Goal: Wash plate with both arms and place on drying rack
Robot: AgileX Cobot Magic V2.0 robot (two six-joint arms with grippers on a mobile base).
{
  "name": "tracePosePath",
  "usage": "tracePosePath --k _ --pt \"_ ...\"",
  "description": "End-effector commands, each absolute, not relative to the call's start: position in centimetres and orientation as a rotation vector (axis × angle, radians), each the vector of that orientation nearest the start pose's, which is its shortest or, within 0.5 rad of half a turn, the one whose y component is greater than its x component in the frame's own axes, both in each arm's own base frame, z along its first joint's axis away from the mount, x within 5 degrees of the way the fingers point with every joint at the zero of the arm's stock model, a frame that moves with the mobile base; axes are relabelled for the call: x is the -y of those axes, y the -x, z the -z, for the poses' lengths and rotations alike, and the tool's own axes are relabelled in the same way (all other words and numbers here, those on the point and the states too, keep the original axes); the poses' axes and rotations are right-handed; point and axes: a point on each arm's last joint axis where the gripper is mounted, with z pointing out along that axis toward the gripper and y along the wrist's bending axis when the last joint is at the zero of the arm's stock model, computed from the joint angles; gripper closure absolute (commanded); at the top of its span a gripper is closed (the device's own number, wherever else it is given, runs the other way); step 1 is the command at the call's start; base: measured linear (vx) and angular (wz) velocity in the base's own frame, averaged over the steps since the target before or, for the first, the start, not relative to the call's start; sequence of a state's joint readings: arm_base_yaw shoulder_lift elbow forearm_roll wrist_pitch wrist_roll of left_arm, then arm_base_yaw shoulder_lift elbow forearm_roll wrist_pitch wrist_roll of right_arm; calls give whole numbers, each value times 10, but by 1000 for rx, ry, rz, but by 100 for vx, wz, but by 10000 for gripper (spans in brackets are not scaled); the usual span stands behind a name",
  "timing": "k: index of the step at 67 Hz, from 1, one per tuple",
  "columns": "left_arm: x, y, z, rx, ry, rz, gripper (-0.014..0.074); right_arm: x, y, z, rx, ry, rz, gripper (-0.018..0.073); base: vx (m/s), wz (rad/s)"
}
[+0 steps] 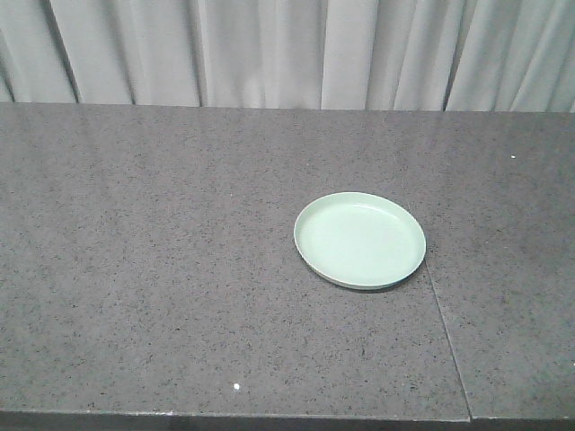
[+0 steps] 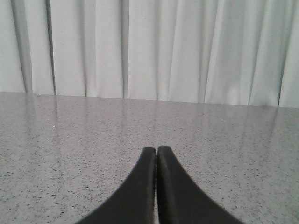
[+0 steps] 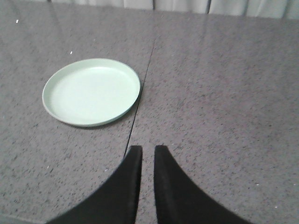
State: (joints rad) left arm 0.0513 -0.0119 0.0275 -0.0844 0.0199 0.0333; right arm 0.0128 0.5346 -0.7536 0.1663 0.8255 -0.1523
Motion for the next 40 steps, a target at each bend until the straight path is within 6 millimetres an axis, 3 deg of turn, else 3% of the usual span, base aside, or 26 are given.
tracePosePath --k 1,15,40 --pt "-3 -53 -219 -1408 78 -2 603 -16 -102 -368 -2076 186 -137 377 0 0" --pt "-3 -53 -219 -1408 78 -2 603 -21 -138 -369 -2210 285 -167 141 0 0" --pt "-3 -53 -219 -1408 78 -2 603 -48 -204 -363 -2362 464 -153 146 0 0"
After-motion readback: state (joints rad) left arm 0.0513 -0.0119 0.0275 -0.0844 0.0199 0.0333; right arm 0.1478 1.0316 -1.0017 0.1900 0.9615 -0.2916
